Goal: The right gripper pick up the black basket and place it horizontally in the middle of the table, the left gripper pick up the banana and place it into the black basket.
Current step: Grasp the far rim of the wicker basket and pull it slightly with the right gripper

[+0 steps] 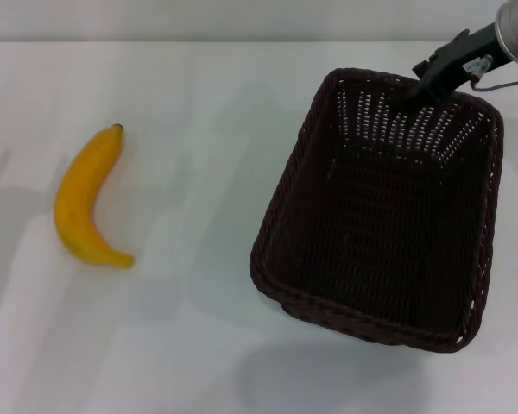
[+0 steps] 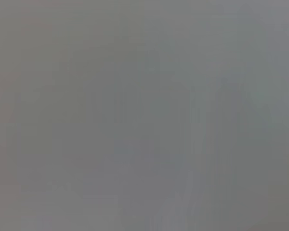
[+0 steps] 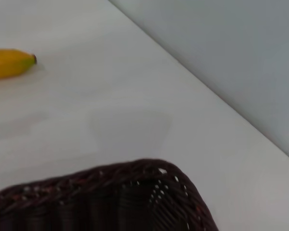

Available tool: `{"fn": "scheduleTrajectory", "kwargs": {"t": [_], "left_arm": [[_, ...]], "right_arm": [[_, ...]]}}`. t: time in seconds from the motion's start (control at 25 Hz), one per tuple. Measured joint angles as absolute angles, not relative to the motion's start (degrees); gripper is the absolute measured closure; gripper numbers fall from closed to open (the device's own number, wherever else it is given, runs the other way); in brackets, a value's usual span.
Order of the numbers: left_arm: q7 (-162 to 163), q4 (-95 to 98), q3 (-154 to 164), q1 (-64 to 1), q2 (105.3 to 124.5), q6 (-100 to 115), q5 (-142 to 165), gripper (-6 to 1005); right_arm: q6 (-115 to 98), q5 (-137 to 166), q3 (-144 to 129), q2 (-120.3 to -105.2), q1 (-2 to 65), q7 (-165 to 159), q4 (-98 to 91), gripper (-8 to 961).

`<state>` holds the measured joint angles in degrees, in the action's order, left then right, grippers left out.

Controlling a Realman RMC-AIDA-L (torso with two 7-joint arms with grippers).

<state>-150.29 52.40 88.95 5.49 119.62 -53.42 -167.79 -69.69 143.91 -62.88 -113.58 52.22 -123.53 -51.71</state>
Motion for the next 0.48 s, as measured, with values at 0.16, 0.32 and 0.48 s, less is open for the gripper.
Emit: {"fn": "scheduleTrajectory", "kwargs": {"t": [0.16,0.32,0.48], "left_arm": [[-150.3,52.4,89.0,5.4,119.58,-53.4,-167.8,121],[-150.3,52.4,89.0,5.4,119.53,-53.4,-167.8,121],[-150.3,52.4,89.1,5.5,119.52,-53.4,-167.8,121]], "right_arm": [[-70.2,144.3,-63.1,-113.48,52.3,-123.1,-51.8,291],[-70.6,144.5,-63.2,-113.12,52.4,-122.0,-51.7,292],[-71.0,145.7,-63.5,-112.98,52.9,-120.6,-51.7,293]]}}
